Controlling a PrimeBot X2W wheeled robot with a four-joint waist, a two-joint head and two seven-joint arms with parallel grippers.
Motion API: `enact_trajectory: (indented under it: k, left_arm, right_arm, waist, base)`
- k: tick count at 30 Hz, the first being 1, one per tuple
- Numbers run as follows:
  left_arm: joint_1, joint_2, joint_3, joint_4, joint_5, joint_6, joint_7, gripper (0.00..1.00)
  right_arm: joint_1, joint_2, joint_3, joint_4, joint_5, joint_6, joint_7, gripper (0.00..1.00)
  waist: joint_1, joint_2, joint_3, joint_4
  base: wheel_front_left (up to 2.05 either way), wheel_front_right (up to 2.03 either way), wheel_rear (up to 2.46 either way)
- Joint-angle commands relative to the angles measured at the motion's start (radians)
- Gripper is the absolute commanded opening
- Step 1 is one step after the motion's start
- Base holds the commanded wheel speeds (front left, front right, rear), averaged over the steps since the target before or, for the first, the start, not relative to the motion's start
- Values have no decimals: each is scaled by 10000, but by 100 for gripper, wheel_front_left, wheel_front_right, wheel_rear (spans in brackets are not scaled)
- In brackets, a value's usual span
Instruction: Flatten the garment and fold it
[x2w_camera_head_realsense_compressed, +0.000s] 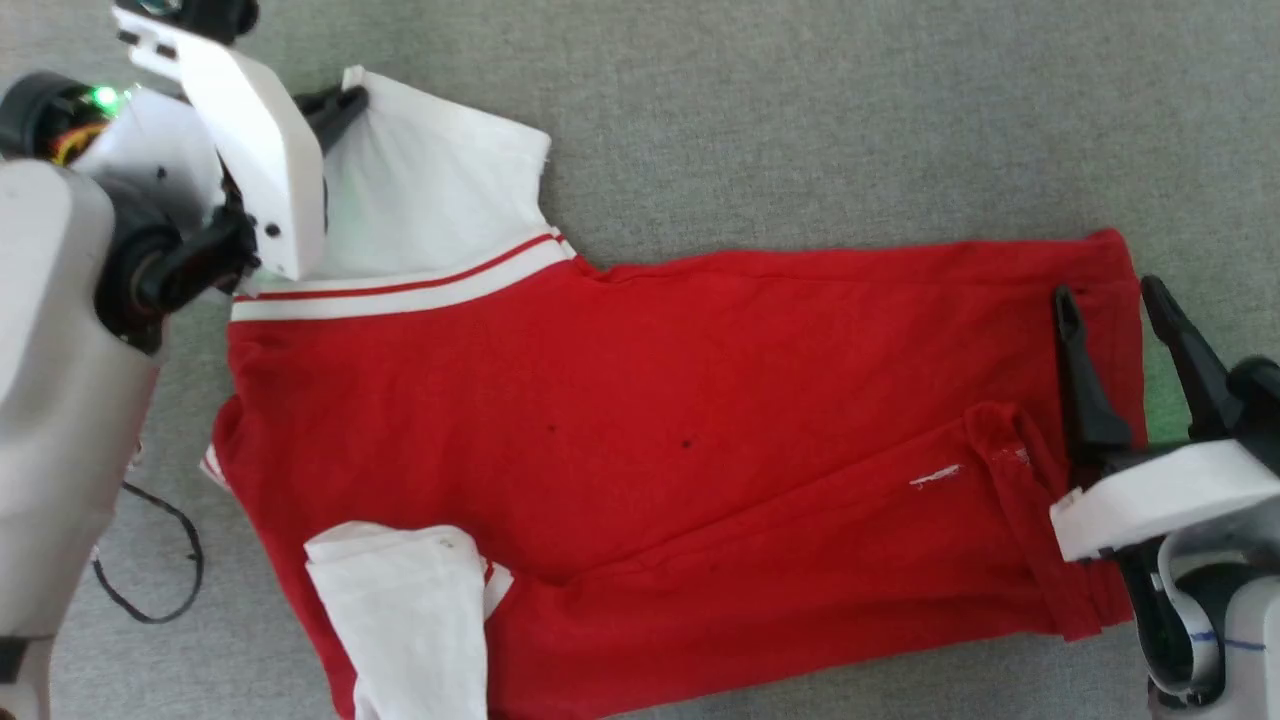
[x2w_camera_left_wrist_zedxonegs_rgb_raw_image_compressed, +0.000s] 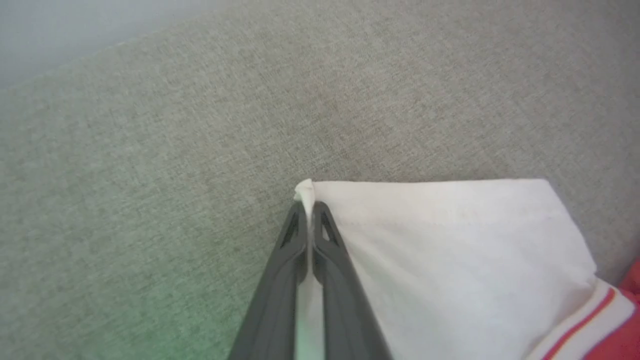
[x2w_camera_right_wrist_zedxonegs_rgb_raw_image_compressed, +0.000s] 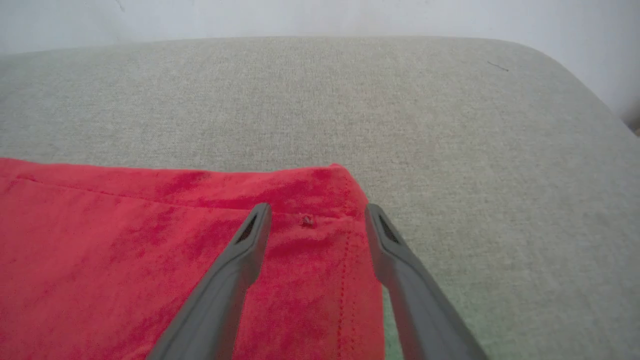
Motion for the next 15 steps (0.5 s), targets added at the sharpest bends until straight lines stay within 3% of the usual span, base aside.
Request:
enact_trajectory:
  k: [1,4,9,15]
  left_arm:
    - [457,-59,-175,129,35,-46,-89,0]
    - [589,-99,-174,89,63,-61,-484,0]
    - [775,-140,-180,63,37,-76,-875,0]
    - [820,-236,-243,-13,-1,-71,-988,0]
  right_arm:
    - [-281,14,46,-111,-103,-9,82,100]
    - [-671,-34,195,-342,-249,-9,367,100]
    - [-1755,-645,216,-427,-48,-9,1317,100]
    - [-2346,-1206,-215,492,396,-9,4081,100]
  waist:
    - [0,0,-288,144]
    - [0,0,-555,206]
    - [0,0,-851,312]
    - [0,0,-745,555]
  base:
    - [0,0,0]
    - [0,0,0]
    - [0,0,0]
    - [0,0,0]
